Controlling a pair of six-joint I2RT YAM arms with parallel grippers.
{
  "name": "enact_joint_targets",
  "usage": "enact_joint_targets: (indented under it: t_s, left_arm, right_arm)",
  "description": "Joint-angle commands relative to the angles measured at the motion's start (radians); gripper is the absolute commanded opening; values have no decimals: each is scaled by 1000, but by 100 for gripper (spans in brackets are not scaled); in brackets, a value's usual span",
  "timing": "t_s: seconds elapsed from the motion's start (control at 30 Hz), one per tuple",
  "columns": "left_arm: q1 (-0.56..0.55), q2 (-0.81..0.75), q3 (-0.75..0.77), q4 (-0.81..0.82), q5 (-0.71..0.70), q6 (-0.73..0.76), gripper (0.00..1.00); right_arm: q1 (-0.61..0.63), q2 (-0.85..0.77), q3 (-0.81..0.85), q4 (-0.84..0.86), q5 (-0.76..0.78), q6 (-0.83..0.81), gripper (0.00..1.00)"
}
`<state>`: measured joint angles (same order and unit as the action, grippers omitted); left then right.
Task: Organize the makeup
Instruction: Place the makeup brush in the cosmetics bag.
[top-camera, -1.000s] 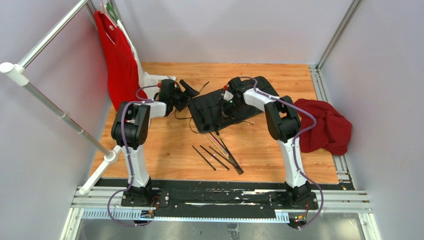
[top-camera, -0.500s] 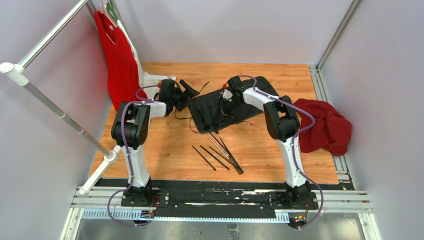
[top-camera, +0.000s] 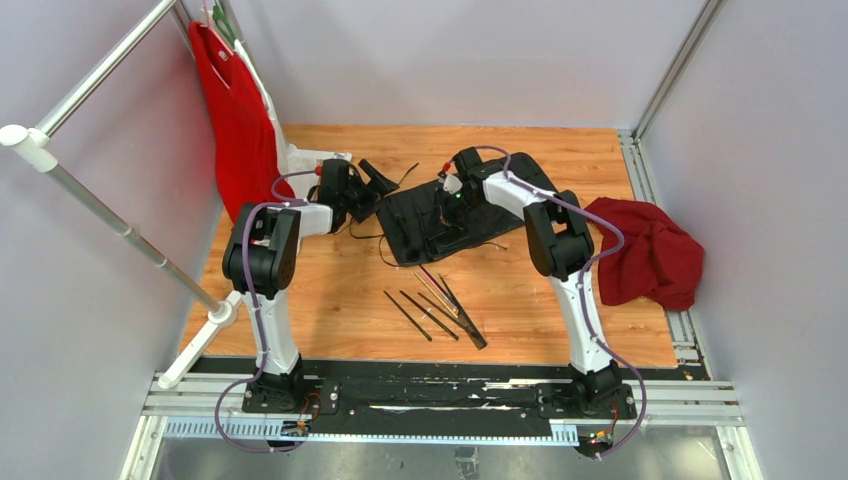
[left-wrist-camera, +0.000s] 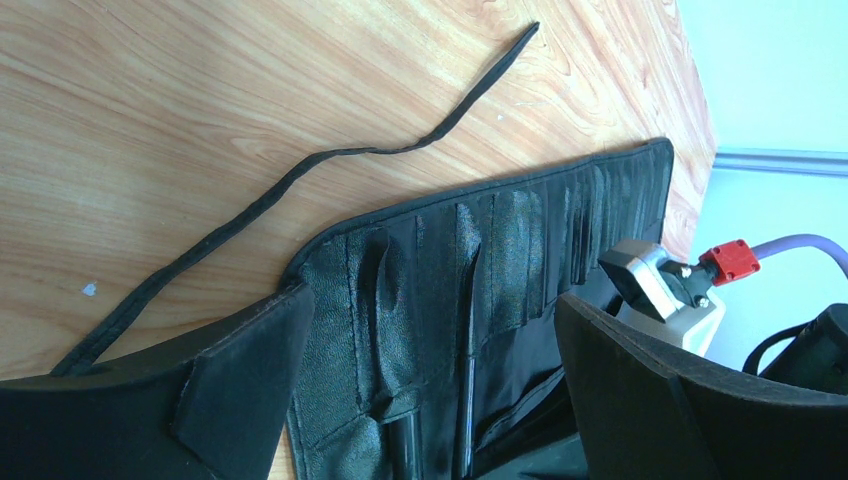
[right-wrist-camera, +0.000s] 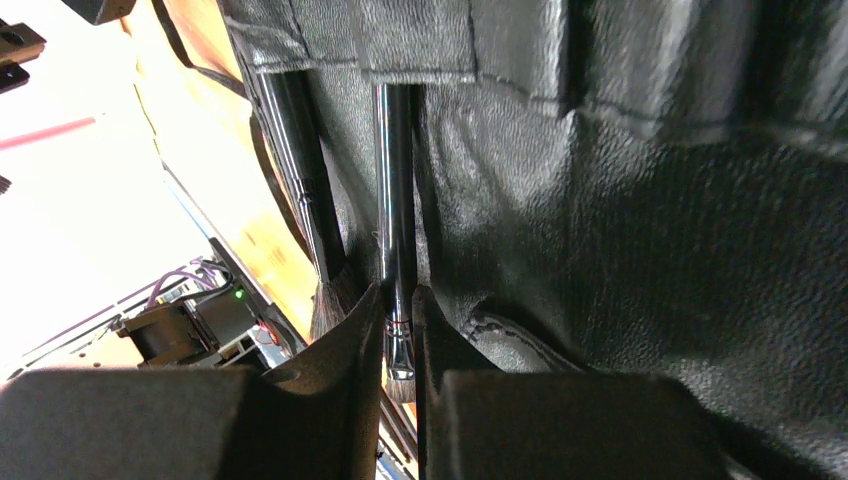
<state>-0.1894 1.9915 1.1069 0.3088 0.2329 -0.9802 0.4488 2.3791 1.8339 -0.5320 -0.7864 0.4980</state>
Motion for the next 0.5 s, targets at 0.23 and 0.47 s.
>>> enact_joint_targets:
  t_s: [0.23, 0.47]
  left_arm:
    - [11, 32, -57, -155, -20, 20, 98]
    - [13, 27, -61, -155, -23, 21, 98]
  right_arm:
    - [-33, 62, 131, -25, -22, -18, 1]
    - [-45, 91, 183, -26, -29, -24, 1]
